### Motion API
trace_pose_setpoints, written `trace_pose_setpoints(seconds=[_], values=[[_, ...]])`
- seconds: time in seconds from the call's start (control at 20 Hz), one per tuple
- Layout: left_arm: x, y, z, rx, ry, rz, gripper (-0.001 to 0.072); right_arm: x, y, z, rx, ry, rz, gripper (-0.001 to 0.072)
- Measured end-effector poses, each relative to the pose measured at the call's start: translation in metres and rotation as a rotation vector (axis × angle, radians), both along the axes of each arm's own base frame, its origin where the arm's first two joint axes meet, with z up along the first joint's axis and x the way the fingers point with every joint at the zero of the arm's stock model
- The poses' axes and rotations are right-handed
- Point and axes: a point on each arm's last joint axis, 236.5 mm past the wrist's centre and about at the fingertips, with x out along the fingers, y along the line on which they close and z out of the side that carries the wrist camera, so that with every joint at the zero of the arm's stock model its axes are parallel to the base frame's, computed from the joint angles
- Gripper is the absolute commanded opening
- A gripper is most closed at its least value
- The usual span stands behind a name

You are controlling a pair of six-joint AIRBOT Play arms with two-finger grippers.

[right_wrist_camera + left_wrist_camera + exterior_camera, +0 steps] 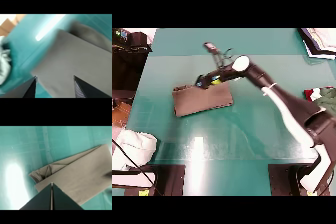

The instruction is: Fold the shirts.

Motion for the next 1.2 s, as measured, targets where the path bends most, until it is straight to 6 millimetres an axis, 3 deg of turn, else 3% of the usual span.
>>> trace_pose_setpoints(seconds=[0.1,0.15,0.25,0.35,0.45,0.55,0.65,0.9,0.95,1.0,1.1,1.15,1.2], values=[[0.000,0.000,0.000,0.000,0.000,0.000,0.0030,0.024,-0.054,-0.012,-0.022,0.074,-0.092,0.0534],[0.000,0.000,0.000,0.000,0.000,0.000,0.0030,0.030,-0.078,-0.021,-0.037,0.116,-0.123,0.0605],[0.000,0.000,0.000,-0.001,-0.001,0.000,0.0030,0.037,-0.121,-0.039,-0.055,0.202,-0.181,0.0618],[0.000,-0.001,0.001,-0.003,-0.002,-0.001,0.0030,0.038,-0.148,-0.058,-0.072,0.270,-0.215,0.0619],[0.000,-0.003,0.001,-0.010,-0.003,-0.005,0.0030,0.033,-0.160,-0.076,-0.082,0.336,-0.226,0.0619],[0.000,-0.004,0.002,-0.016,-0.003,-0.008,0.0030,0.029,-0.160,-0.092,-0.091,0.388,-0.221,0.0618],[0.000,-0.005,0.002,-0.021,-0.004,-0.011,0.0030,0.023,-0.147,-0.105,-0.088,0.437,-0.192,0.0619],[-0.001,-0.008,0.002,-0.029,-0.001,-0.017,0.0030,0.010,-0.095,-0.124,-0.053,0.527,-0.114,0.0616],[-0.001,-0.008,0.002,-0.030,-0.001,-0.017,0.0030,0.007,-0.084,-0.126,-0.041,0.537,-0.099,0.0581],[-0.001,-0.008,0.002,-0.030,0.000,-0.018,0.0030,0.004,-0.074,-0.127,-0.030,0.550,-0.087,0.0486],[-0.002,-0.008,0.002,-0.031,0.003,-0.019,0.0030,0.000,-0.059,-0.133,-0.030,0.550,-0.074,0.0101],[-0.002,-0.008,0.002,-0.032,0.003,-0.020,0.0030,0.002,-0.054,-0.132,-0.022,0.545,-0.077,0.0015],[-0.002,-0.008,0.002,-0.032,0.004,-0.021,0.0030,0.004,-0.050,-0.129,-0.011,0.535,-0.076,0.0014]])
